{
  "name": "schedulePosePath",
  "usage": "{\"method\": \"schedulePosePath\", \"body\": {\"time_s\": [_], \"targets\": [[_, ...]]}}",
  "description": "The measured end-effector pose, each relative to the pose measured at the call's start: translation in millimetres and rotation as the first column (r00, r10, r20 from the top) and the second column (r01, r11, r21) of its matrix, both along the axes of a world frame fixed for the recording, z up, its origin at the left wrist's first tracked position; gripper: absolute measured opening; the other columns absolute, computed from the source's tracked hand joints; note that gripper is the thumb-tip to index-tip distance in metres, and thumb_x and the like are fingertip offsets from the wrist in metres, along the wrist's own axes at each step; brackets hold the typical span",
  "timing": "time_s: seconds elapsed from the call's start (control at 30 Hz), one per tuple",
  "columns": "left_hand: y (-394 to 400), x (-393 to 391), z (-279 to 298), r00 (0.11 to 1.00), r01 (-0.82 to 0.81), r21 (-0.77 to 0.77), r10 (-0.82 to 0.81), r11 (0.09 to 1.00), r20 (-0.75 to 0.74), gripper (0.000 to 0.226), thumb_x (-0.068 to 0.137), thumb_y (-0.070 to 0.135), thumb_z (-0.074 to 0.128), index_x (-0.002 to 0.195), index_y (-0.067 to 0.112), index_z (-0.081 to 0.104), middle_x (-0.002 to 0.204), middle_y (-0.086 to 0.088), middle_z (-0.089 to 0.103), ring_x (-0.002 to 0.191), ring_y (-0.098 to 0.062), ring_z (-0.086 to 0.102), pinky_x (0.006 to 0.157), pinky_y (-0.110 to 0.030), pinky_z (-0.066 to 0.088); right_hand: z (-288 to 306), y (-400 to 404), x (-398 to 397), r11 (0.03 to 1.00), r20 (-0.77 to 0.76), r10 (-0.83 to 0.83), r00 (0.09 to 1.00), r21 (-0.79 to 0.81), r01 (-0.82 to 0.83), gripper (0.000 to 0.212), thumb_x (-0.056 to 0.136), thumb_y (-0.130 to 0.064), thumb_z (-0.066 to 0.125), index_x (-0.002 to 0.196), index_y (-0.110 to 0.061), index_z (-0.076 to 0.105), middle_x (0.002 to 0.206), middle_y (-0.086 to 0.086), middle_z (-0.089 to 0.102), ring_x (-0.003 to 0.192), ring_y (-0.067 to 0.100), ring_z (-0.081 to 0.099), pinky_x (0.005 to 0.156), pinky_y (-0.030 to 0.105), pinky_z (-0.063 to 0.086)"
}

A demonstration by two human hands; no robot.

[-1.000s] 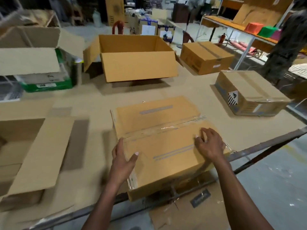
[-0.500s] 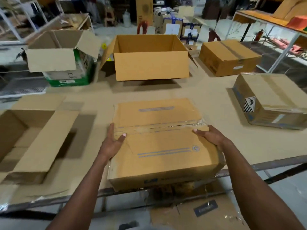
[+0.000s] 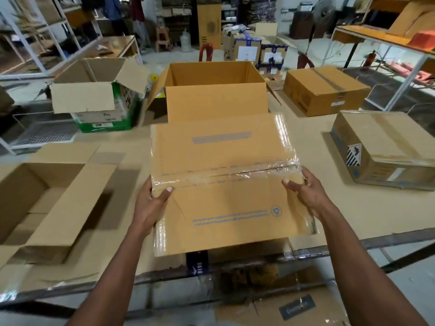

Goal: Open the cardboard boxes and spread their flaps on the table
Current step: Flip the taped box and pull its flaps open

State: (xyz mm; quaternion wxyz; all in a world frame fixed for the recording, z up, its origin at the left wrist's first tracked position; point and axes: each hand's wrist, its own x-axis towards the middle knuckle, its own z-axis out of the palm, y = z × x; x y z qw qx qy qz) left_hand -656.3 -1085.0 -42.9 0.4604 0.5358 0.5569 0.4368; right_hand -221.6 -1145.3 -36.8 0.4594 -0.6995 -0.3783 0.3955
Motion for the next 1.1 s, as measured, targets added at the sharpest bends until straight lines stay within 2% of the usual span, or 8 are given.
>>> {"method": "schedulePosePath", "body": {"time_s": [0.13, 0.23, 0.33, 0.5, 0.63, 0.77, 0.87, 1.1], "targets": [[5.6, 6.4, 7.7, 0.999, -0.05, 0.089, 0.05, 0.995, 0.004, 0.063, 0.086, 0.005, 0.077, 0.134, 0.036, 0.05, 0.128, 0.007, 0.067, 0.114, -0.01, 0.067, 0.098, -0.04, 0.053, 13.5, -0.3, -5.2, 0.99, -0.013, -0.065, 0.998, 0.121, 0.066, 0.073, 0.079, -0.002, 0.081, 0.137, -0.033, 0.049, 0.125, 0.002, 0.068, 0.109, 0.019, 0.068, 0.094, 0.042, 0.056], [10.2, 12.2, 7.3, 0.999, -0.043, 0.072, 0.043, 0.996, 0.005, 0.068, 0.084, 0.007, 0.072, 0.139, 0.036, 0.044, 0.134, 0.006, 0.063, 0.117, -0.014, 0.064, 0.104, -0.045, 0.051, 11.6, -3.1, -8.8, 0.988, 0.042, -0.126, 0.991, 0.093, 0.121, 0.069, 0.077, -0.001, 0.081, 0.132, -0.024, 0.046, 0.121, 0.007, 0.069, 0.106, 0.023, 0.068, 0.096, 0.049, 0.055], [9.6, 15.8, 8.8, 1.0, -0.015, 0.029, 0.015, 0.999, 0.003, 0.06, 0.089, 0.017, 0.07, 0.14, 0.034, 0.044, 0.13, 0.009, 0.064, 0.114, -0.01, 0.063, 0.1, -0.04, 0.051, -1.9, -10.8, -4.0, 0.989, 0.08, -0.144, 0.986, 0.033, 0.141, 0.071, 0.067, -0.022, 0.087, 0.125, -0.025, 0.046, 0.117, 0.003, 0.07, 0.104, 0.025, 0.068, 0.095, 0.051, 0.055], [6.9, 5.0, 18.9, 0.999, -0.035, -0.072, 0.037, 0.997, 0.032, 0.083, 0.073, 0.087, 0.057, 0.136, 0.033, 0.048, 0.131, 0.007, 0.064, 0.121, -0.022, 0.061, 0.103, -0.05, 0.047, 17.1, -25.6, -11.5, 0.996, 0.004, -0.081, 0.997, 0.043, 0.081, 0.079, 0.069, -0.064, 0.08, 0.124, -0.018, 0.046, 0.121, 0.001, 0.062, 0.108, 0.017, 0.062, 0.094, 0.043, 0.051], [-1.1, 11.1, 62.8, 0.992, -0.061, 0.004, 0.06, 0.998, 0.112, 0.081, 0.083, 0.089, 0.039, 0.149, 0.042, 0.037, 0.149, 0.008, 0.05, 0.129, -0.021, 0.051, 0.102, -0.053, 0.045, 53.3, -31.7, -16.5, 0.968, -0.125, -0.115, 0.985, 0.209, 0.14, 0.095, 0.059, -0.095, 0.054, 0.129, -0.031, 0.052, 0.129, -0.006, 0.058, 0.117, 0.022, 0.057, 0.097, 0.046, 0.046], [-0.9, 21.5, 99.5, 0.991, -0.108, -0.062, 0.112, 0.992, 0.069, 0.088, 0.081, 0.093, 0.027, 0.146, 0.038, 0.051, 0.135, 0.007, 0.056, 0.125, -0.022, 0.051, 0.1, -0.047, 0.04, 96.4, -24.6, -19.8, 0.932, -0.225, -0.203, 0.953, 0.253, 0.259, 0.066, 0.09, -0.08, 0.033, 0.141, -0.043, 0.05, 0.14, -0.002, 0.054, 0.128, 0.025, 0.049, 0.108, 0.051, 0.039], [2.4, 22.0, 110.1, 0.988, -0.133, -0.133, 0.142, 0.982, 0.062, 0.097, 0.069, 0.098, 0.038, 0.142, 0.037, 0.055, 0.141, -0.001, 0.059, 0.127, -0.029, 0.054, 0.102, -0.053, 0.044, 112.2, -10.8, -13.7, 0.947, -0.167, -0.277, 0.946, 0.12, 0.298, 0.085, 0.08, -0.085, 0.046, 0.146, -0.032, 0.049, 0.144, 0.002, 0.054, 0.129, 0.03, 0.05, 0.108, 0.057, 0.04], [-2.6, 17.6, 110.3, 0.974, -0.13, -0.12, 0.15, 0.984, 0.17, 0.042, 0.089, 0.067, 0.052, 0.105, 0.032, 0.069, 0.112, 0.008, 0.068, 0.111, -0.021, 0.06, 0.097, -0.055, 0.049, 114.2, -15.1, -17.4, 0.948, -0.119, -0.234, 0.965, 0.192, 0.254, 0.038, 0.093, -0.053, 0.057, 0.124, -0.03, 0.061, 0.116, -0.004, 0.064, 0.106, 0.019, 0.058, 0.083, 0.039, 0.048]]}}
